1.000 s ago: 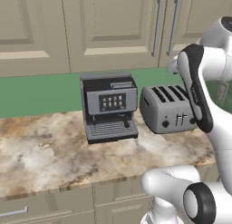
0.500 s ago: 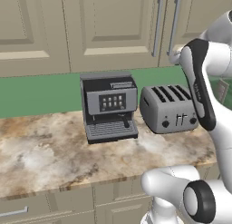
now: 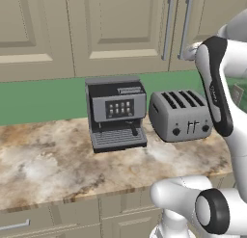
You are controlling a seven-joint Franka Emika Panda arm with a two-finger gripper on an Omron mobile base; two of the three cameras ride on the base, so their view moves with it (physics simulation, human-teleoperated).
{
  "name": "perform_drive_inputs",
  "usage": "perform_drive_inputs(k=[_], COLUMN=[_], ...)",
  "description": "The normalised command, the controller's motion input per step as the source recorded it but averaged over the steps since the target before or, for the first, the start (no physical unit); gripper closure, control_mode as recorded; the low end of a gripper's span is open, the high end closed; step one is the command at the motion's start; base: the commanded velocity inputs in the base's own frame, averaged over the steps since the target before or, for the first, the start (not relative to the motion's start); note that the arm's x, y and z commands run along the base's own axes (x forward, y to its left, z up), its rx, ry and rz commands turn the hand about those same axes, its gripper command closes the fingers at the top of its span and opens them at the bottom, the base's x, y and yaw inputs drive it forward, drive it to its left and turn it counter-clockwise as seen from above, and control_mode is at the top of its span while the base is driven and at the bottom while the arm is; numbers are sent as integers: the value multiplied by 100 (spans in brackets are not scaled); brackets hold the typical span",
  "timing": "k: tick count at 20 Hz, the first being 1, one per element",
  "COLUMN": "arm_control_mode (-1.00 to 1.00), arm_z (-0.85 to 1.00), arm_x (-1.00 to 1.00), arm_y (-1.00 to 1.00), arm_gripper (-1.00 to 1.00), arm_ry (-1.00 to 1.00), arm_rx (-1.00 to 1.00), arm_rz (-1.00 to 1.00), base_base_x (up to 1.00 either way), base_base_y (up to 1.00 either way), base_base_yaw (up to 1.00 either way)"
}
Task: Move the bowls from the cabinet to the plates on the dining table.
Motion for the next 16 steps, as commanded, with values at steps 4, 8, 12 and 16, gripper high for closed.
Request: perform_drive_inputs(k=[4, 8, 12, 16], arm_control_mode=[-100, -100, -100, -100], arm_z=[14, 15, 8, 7], arm_x=[14, 15, 31, 26], arm_y=[-2, 0, -5, -3], arm_gripper=[-100, -100, -100, -100], arm_ry=[-4, -4, -3, -6], arm_rx=[0, 0, 0, 0], arm_rz=[0, 0, 0, 0], base_base_x=[0, 0, 0, 0], base_base_y=[0, 0, 0, 0], base_base_yaw=[0, 0, 0, 0])
